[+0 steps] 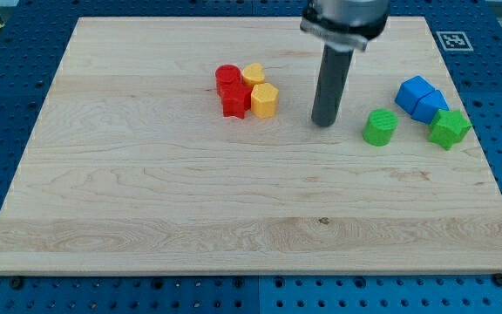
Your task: Move the green circle bottom of the blue cube
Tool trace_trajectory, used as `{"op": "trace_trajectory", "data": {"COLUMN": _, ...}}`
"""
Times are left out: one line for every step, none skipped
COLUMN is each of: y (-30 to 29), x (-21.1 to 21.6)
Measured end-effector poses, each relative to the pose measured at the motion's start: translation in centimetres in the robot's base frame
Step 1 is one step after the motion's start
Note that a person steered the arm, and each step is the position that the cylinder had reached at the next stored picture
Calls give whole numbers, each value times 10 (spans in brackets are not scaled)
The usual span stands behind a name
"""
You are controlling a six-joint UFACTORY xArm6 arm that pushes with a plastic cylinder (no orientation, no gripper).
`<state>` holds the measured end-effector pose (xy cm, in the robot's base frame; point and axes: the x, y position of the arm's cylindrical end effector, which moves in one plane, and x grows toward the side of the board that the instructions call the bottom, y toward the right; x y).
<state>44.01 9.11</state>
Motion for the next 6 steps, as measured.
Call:
{"op": "trace_trajectory", "data": {"y": 4, "x": 36}}
{"op": "trace_trajectory", "data": {"y": 49, "x": 42}}
{"op": "trace_trajectory", "data": {"y": 96, "x": 17}}
{"op": "trace_trajectory", "data": {"y": 115, "x": -25}}
{"op": "trace_trajectory", "data": {"y": 114, "x": -17}}
{"op": "trace_trajectory", "data": {"y": 105, "x": 20}}
